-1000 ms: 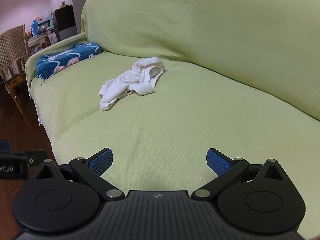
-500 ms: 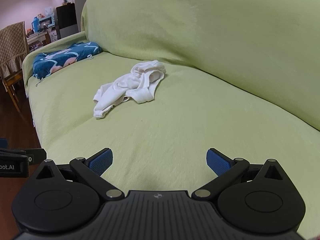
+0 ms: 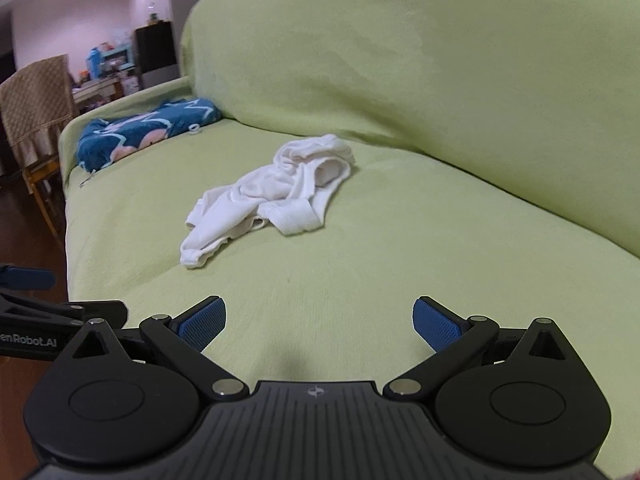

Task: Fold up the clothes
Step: 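Grasp the white tank top with the left gripper while the right gripper grasps another edge, then lift the tank top with both grippers and shake it out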

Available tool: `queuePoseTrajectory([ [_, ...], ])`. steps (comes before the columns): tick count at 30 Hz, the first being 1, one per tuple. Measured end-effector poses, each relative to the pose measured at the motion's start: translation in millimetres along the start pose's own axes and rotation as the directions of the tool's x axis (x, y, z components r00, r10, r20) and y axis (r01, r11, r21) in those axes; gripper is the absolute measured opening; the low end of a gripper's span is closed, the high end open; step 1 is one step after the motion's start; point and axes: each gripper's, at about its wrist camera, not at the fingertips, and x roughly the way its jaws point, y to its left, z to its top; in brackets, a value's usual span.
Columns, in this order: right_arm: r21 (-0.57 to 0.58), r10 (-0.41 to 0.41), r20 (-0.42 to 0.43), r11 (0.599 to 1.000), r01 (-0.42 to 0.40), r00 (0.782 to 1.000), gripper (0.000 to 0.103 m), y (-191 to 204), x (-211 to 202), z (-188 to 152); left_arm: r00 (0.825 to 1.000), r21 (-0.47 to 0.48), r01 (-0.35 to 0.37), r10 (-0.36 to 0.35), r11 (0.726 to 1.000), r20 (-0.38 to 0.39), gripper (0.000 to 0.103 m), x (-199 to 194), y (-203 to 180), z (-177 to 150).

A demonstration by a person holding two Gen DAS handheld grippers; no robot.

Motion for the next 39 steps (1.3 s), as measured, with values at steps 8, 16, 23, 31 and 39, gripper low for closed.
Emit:
queuePoseTrajectory([
  [8, -0.109, 0.143, -0.043, 0.983, -0.147, 0.989, 0.076, -20.9, 81.1, 36.9, 0.999, 0.054, 0.032, -0.032, 0.998, -0.001, 0.056, 74.4, 0.1, 14.1],
  [16, -0.190, 0.205, -0.040, 0.959, -0.209, 0.978, 0.077, -11.8, 146.5, 61.6, 0.999, 0.024, 0.037, -0.038, 0.999, 0.010, 0.055, 129.8, 7.5, 31.5],
  [23, -0.221, 0.270, -0.129, 0.930, -0.293, 0.954, 0.011, -2.5, 184.9, 61.6, 0.992, -0.076, 0.122, -0.123, 0.990, 0.000, 0.016, 143.3, 35.0, 37.8],
  [31, -0.108, 0.270, 0.010, 0.958, -0.267, 0.963, 0.007, -52.2, 77.3, 42.9, 0.992, 0.003, 0.117, -0.117, 0.993, 0.051, 0.013, 78.9, 50.0, 34.4],
  [39, 0.091, 0.100, -0.062, 0.991, -0.094, 0.993, 0.007, -136.7, -115.7, -71.9, 0.972, 0.134, 0.233, -0.232, 0.963, -0.030, 0.014, -16.4, 23.5, -37.0],
])
